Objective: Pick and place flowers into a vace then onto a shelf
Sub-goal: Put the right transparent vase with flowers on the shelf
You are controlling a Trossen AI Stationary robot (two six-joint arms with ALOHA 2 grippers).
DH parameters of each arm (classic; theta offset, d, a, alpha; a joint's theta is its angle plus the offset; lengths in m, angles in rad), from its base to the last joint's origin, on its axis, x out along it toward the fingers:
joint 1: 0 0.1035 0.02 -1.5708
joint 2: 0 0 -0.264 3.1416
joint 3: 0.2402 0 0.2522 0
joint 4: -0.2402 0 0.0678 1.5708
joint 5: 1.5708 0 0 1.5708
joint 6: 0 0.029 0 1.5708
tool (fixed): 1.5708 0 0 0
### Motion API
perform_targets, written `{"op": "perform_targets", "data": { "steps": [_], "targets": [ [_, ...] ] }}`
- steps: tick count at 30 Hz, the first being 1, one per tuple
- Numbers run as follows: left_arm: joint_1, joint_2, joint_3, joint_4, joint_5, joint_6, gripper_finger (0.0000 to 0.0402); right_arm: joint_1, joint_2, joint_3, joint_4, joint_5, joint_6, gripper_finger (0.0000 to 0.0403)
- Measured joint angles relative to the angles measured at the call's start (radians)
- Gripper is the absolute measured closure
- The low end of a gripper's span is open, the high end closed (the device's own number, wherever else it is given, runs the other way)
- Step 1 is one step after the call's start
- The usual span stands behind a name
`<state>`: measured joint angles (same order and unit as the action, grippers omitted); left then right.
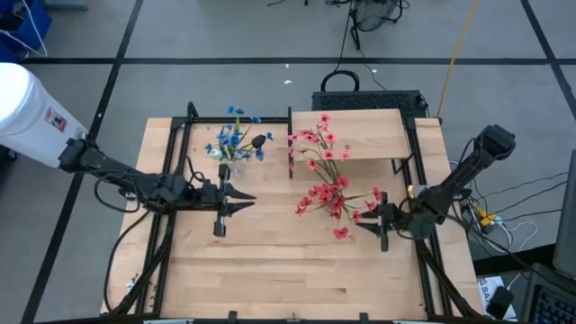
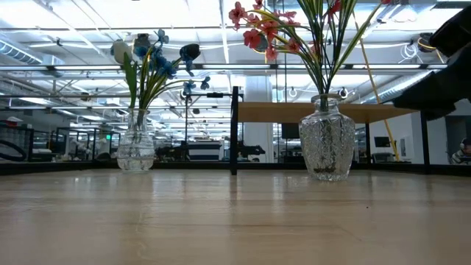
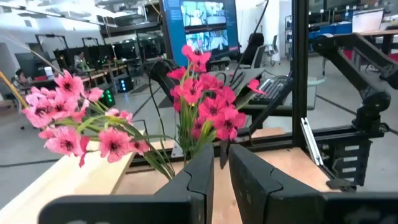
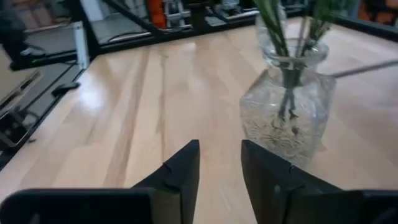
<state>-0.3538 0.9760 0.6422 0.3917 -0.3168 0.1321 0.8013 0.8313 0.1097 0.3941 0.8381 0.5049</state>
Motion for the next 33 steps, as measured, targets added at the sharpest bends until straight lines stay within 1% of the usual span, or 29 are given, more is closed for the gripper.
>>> {"op": "perform_targets", "data": {
  "steps": [2, 4, 6, 10, 12, 13, 16, 18, 21, 22, 26, 29, 33],
  "targets": [
    [0.000, 0.000, 0.000, 0.005, 0.000, 0.003, 0.0344, -0.017, 0.029, 0.000, 0.035, 0.001, 0.006, 0.0271],
    [0.000, -0.001, 0.000, 0.013, 0.000, 0.005, 0.0344, -0.036, 0.057, 0.000, 0.079, 0.001, 0.006, 0.0245],
    [0.001, -0.003, 0.000, 0.030, -0.004, 0.013, 0.0344, -0.061, 0.085, 0.000, 0.111, 0.001, -0.004, 0.0212],
    [0.001, -0.002, 0.000, 0.029, -0.007, 0.036, 0.0344, -0.118, 0.136, 0.000, 0.141, 0.002, -0.032, 0.0131],
    [0.002, -0.003, 0.000, 0.030, -0.008, 0.044, 0.0344, -0.145, 0.162, 0.000, 0.175, 0.009, -0.081, 0.0094],
    [0.002, -0.003, 0.000, 0.029, -0.007, 0.046, 0.0344, -0.155, 0.172, 0.000, 0.202, 0.032, -0.117, 0.0078],
    [0.002, -0.002, 0.000, 0.029, -0.008, 0.047, 0.0344, -0.177, 0.196, 0.000, 0.282, 0.083, -0.212, 0.0044],
    [0.002, -0.002, 0.000, 0.028, -0.008, 0.047, 0.0344, -0.199, 0.205, 0.000, 0.336, 0.070, -0.243, 0.0032],
    [0.002, -0.002, 0.000, 0.025, -0.008, 0.048, 0.0344, -0.231, 0.219, 0.000, 0.388, 0.014, -0.254, 0.0027],
    [0.002, -0.002, 0.000, 0.023, -0.008, 0.048, 0.0344, -0.241, 0.224, 0.000, 0.395, -0.002, -0.256, 0.0026],
    [0.002, -0.002, 0.000, 0.023, -0.008, 0.046, 0.0344, -0.278, 0.257, 0.000, 0.401, -0.006, -0.256, 0.0027],
    [0.002, -0.002, 0.000, 0.023, -0.008, 0.047, 0.0344, -0.305, 0.280, 0.001, 0.418, -0.051, -0.252, 0.0027],
    [0.002, -0.002, 0.000, 0.023, -0.008, 0.047, 0.0344, -0.338, 0.307, 0.001, 0.444, -0.082, -0.249, 0.0027]
  ]
}}
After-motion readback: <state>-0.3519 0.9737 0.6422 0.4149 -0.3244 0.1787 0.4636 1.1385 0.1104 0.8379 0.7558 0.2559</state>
